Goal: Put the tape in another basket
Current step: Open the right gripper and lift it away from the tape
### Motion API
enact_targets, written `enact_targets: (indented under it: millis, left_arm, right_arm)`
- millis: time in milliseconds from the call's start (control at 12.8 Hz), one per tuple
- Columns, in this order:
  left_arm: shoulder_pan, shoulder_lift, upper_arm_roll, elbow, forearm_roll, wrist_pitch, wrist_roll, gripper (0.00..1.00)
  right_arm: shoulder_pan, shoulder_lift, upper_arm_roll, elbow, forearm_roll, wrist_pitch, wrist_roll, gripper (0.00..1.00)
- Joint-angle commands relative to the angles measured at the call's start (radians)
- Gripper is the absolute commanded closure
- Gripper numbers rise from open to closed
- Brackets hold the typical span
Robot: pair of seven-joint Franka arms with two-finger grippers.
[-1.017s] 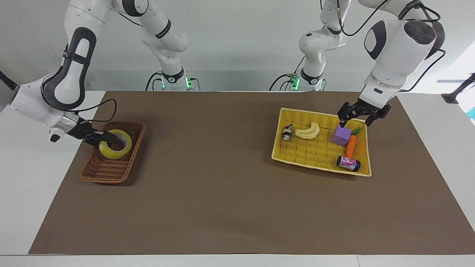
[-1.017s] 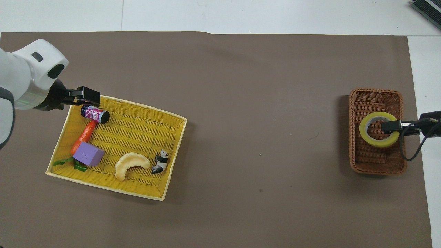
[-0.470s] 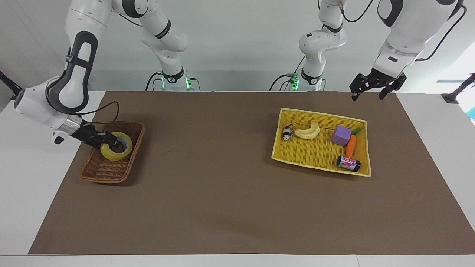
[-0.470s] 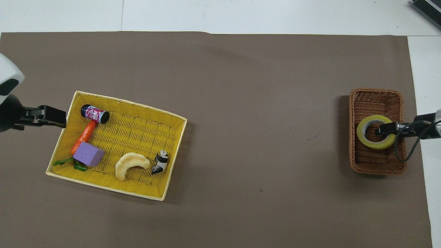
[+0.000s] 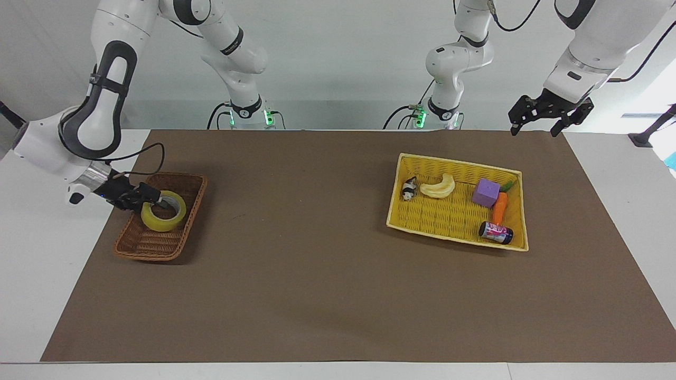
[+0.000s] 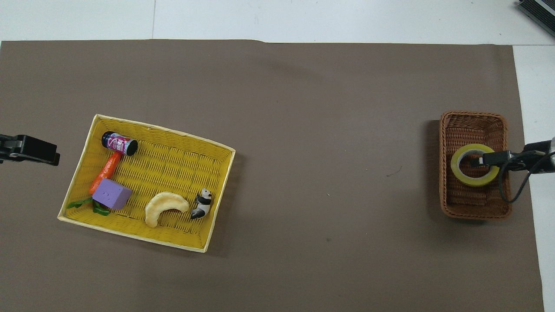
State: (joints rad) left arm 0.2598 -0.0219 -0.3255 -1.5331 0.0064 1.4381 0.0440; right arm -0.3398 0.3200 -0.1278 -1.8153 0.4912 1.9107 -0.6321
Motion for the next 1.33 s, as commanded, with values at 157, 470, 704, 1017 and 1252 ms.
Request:
enact_targets:
  millis: [157,470,704,1017,1252]
  left_arm:
    - [0.006,0.007,-0.007,0.025,0.018,-0.011,0.013,0.00]
    - [0.007,0.007,-0.007,0.025,0.017,-0.011,0.014,0.00]
    - [-0.022,-0.003,0.015,0.014,0.015,-0.065,0.013,0.00]
    - [-0.258,-0.003,0.257,0.013,0.021,-0.027,0.020,0.00]
    - [-0.387,-0.001,0.371,0.010,0.021,-0.002,0.019,0.00]
  right_arm:
    - [0.073,-0.025,0.007,0.154,-0.121,0.016,0.066,0.00]
    - [0.166,-0.067,0.005,0.222,-0.320,0.008,0.300,0.00]
    - [0.254,-0.149,0.010,0.215,-0.428,-0.050,0.513,0.00]
    - [0.318,-0.231,0.013,0.220,-0.467,-0.178,0.637,0.00]
    - [0.315,-0.307,0.005,0.223,-0.471,-0.267,0.646,0.00]
